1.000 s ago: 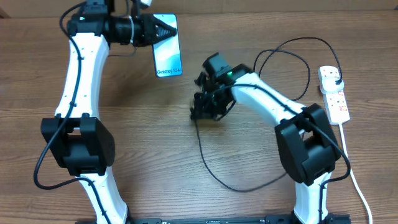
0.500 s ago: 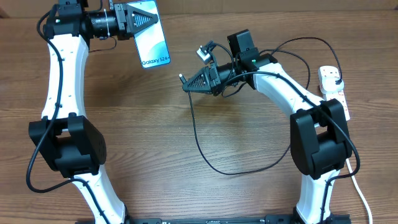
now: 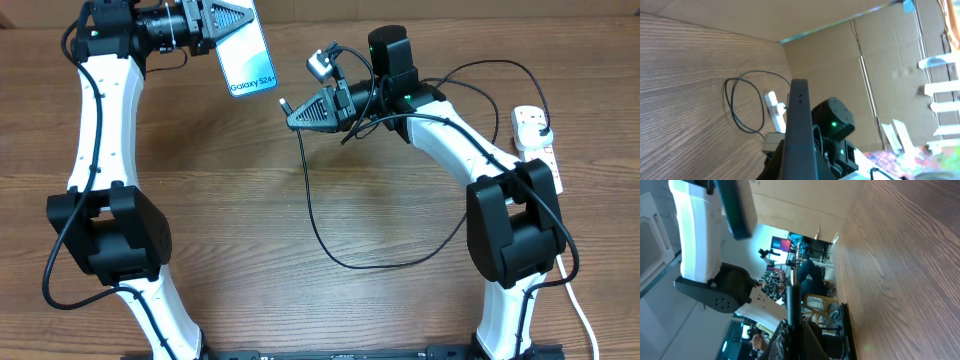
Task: Plug charger to phone and switch on socket
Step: 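Lift the connector with the right gripper toward the phone's bottom, then push the connector into the phone's bottom port with the right gripper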
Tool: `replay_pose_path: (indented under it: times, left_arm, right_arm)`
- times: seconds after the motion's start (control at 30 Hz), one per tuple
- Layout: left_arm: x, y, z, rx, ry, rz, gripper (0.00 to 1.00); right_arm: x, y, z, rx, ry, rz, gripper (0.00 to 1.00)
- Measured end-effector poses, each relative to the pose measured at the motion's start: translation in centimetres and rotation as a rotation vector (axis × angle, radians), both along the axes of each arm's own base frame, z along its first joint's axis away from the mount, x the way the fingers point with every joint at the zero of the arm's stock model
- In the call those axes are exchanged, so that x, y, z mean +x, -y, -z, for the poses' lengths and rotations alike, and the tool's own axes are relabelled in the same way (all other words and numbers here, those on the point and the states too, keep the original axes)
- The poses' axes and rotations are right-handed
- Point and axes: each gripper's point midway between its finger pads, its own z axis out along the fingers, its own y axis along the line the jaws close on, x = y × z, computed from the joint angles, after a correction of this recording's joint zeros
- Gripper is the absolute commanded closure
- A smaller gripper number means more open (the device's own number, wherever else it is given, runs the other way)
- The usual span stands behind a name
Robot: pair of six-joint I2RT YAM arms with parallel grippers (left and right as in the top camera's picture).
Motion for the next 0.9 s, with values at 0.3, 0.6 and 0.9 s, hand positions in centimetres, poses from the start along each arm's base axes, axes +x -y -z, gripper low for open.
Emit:
replay_pose_path:
  times: [0.3, 0.6, 0.9]
  left_arm:
    - [1.7, -0.4, -0.6, 0.015, 0.025, -0.069, 0.96]
    - [3.0, -0.2, -2.0, -0.016, 0.020, -0.125, 0.96]
    - [3.6, -0.2, -2.3, -0.068, -0.094, -0.175, 0.96]
  right_arm:
    - [0.5, -0.2, -1.5, 0.018, 0.018, 0.001, 0.96]
    - [0.8, -0.3, -3.8, 0.056, 0.079, 0.000, 0.96]
    - [1.2, -0.4, -5.7, 0.072, 0.074, 0.028, 0.96]
